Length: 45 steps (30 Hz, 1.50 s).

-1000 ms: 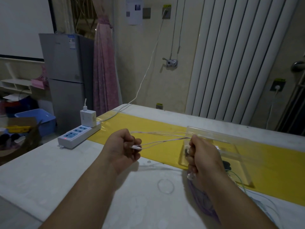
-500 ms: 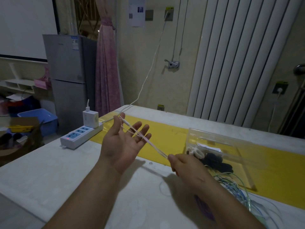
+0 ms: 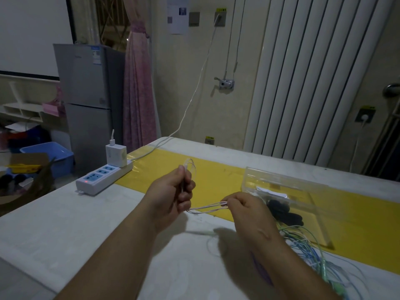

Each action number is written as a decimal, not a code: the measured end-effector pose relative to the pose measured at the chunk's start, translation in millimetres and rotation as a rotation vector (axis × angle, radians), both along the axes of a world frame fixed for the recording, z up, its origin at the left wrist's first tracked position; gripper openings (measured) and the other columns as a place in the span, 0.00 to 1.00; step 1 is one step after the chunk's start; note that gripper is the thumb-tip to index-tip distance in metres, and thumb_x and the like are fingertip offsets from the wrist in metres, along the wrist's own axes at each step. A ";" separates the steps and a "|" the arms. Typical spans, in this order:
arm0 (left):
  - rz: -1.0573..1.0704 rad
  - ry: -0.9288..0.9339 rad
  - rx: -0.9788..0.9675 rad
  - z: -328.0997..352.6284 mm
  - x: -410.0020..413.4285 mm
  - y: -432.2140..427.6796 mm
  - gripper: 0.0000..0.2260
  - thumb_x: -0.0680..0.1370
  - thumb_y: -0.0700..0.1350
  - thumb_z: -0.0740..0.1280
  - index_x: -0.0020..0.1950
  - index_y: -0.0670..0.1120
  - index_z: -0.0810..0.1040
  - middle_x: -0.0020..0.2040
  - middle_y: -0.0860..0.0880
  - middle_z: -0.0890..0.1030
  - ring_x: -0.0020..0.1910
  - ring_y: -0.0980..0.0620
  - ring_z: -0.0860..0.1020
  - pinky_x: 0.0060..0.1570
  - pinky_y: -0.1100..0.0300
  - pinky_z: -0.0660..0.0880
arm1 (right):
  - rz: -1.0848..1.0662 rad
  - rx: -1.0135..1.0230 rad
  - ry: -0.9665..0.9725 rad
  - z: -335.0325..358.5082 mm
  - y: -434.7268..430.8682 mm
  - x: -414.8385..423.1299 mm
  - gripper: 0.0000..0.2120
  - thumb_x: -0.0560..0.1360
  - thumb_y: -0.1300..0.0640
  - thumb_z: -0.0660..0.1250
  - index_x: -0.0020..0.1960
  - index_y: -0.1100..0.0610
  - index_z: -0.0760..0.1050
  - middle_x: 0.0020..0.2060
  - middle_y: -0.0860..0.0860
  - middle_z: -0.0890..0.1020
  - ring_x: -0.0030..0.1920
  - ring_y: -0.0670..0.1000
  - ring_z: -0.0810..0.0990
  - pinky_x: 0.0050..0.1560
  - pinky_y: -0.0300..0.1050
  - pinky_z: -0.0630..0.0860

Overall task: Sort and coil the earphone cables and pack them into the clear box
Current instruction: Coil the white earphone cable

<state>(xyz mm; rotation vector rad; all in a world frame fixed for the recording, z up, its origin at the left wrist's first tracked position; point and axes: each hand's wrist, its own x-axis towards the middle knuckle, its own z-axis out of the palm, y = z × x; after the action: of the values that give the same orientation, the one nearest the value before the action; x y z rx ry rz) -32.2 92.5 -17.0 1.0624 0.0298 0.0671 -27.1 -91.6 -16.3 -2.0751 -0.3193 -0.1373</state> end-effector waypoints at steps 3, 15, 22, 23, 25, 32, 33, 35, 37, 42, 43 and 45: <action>-0.067 -0.004 0.107 -0.2 -3.0 -5.5 0.15 0.82 0.52 0.55 0.39 0.47 0.69 0.31 0.48 0.68 0.25 0.55 0.59 0.25 0.63 0.54 | -0.028 0.067 -0.014 1.9 0.0 -2.1 0.16 0.79 0.50 0.62 0.42 0.60 0.80 0.38 0.47 0.83 0.43 0.48 0.79 0.45 0.45 0.74; -0.239 -0.046 0.396 -5.2 -7.5 -9.6 0.15 0.81 0.51 0.57 0.36 0.47 0.67 0.30 0.48 0.62 0.29 0.52 0.53 0.28 0.61 0.51 | 0.151 0.197 -0.017 -7.2 0.0 -0.9 0.10 0.77 0.51 0.67 0.57 0.42 0.74 0.28 0.47 0.65 0.27 0.44 0.64 0.33 0.40 0.63; -0.327 -0.041 0.444 -4.9 -9.8 -11.4 0.13 0.76 0.54 0.59 0.35 0.48 0.69 0.29 0.50 0.63 0.28 0.53 0.53 0.26 0.62 0.52 | 0.210 0.248 0.018 -8.4 1.2 2.3 0.08 0.76 0.50 0.67 0.54 0.40 0.77 0.29 0.53 0.67 0.27 0.47 0.63 0.31 0.42 0.61; -0.338 -0.034 0.435 -4.6 -10.3 -11.8 0.13 0.77 0.53 0.60 0.35 0.48 0.69 0.29 0.50 0.63 0.28 0.53 0.54 0.26 0.62 0.52 | 0.199 0.250 0.007 -9.0 1.5 3.3 0.06 0.76 0.50 0.68 0.51 0.41 0.78 0.28 0.51 0.69 0.26 0.45 0.64 0.30 0.41 0.61; -0.332 -0.017 0.392 -3.1 -11.0 -13.0 0.14 0.80 0.52 0.59 0.36 0.47 0.70 0.29 0.49 0.65 0.27 0.53 0.56 0.26 0.63 0.54 | 0.163 0.276 0.001 -10.4 2.3 5.8 0.03 0.77 0.51 0.67 0.45 0.45 0.79 0.25 0.45 0.71 0.24 0.43 0.64 0.29 0.41 0.61; -0.200 -0.170 0.262 -3.6 -6.6 -9.3 0.09 0.75 0.32 0.65 0.54 0.40 0.77 0.34 0.46 0.70 0.31 0.52 0.70 0.30 0.61 0.72 | 0.213 0.600 0.243 -0.4 2.1 2.3 0.09 0.81 0.61 0.58 0.43 0.54 0.72 0.23 0.48 0.61 0.22 0.47 0.56 0.25 0.40 0.52; -0.160 -0.173 0.253 -4.3 -5.1 -9.0 0.11 0.75 0.30 0.64 0.55 0.40 0.77 0.35 0.46 0.71 0.31 0.51 0.71 0.32 0.60 0.74 | 0.234 0.629 0.261 0.2 2.1 0.7 0.09 0.81 0.61 0.57 0.43 0.55 0.71 0.23 0.48 0.61 0.22 0.47 0.56 0.24 0.38 0.52; -0.089 -0.194 0.261 -4.5 -3.5 -9.6 0.11 0.75 0.29 0.63 0.55 0.39 0.76 0.36 0.45 0.73 0.33 0.50 0.73 0.36 0.59 0.76 | 0.264 0.655 0.281 0.3 3.0 -1.3 0.10 0.81 0.61 0.55 0.42 0.55 0.68 0.24 0.48 0.61 0.22 0.47 0.56 0.23 0.38 0.54; -0.025 -0.207 0.297 -4.6 -2.5 -10.5 0.09 0.76 0.29 0.62 0.53 0.40 0.76 0.36 0.44 0.75 0.36 0.49 0.75 0.40 0.59 0.75 | 0.278 0.678 0.302 -0.7 3.0 -1.3 0.13 0.81 0.59 0.53 0.38 0.53 0.64 0.24 0.47 0.61 0.23 0.47 0.55 0.24 0.39 0.53; 0.040 -0.189 0.358 -6.6 -1.3 -11.1 0.07 0.78 0.31 0.62 0.50 0.42 0.76 0.36 0.45 0.76 0.37 0.50 0.77 0.41 0.56 0.73 | 0.227 0.699 0.298 -1.0 3.6 -1.0 0.18 0.81 0.52 0.53 0.32 0.50 0.61 0.22 0.47 0.60 0.22 0.47 0.55 0.25 0.40 0.54; 0.046 -0.194 0.399 -7.2 -1.1 -11.2 0.07 0.78 0.31 0.63 0.49 0.42 0.76 0.36 0.45 0.76 0.36 0.50 0.76 0.40 0.56 0.73 | 0.209 0.670 0.253 -3.0 4.2 -0.3 0.21 0.82 0.48 0.54 0.30 0.50 0.63 0.21 0.47 0.61 0.22 0.48 0.56 0.25 0.41 0.55; 0.075 -0.215 0.500 -8.3 -0.2 -10.8 0.07 0.77 0.32 0.65 0.47 0.43 0.76 0.35 0.47 0.77 0.36 0.51 0.76 0.37 0.56 0.73 | 0.168 0.576 0.140 -7.4 5.2 2.0 0.25 0.81 0.42 0.56 0.27 0.50 0.66 0.21 0.48 0.63 0.22 0.48 0.59 0.27 0.44 0.57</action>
<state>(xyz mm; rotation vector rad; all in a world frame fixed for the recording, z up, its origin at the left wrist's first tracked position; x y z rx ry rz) -32.4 81.7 -25.3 1.5479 -0.1487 0.2666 -25.1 -86.3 -23.6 -1.4725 -0.3222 0.0187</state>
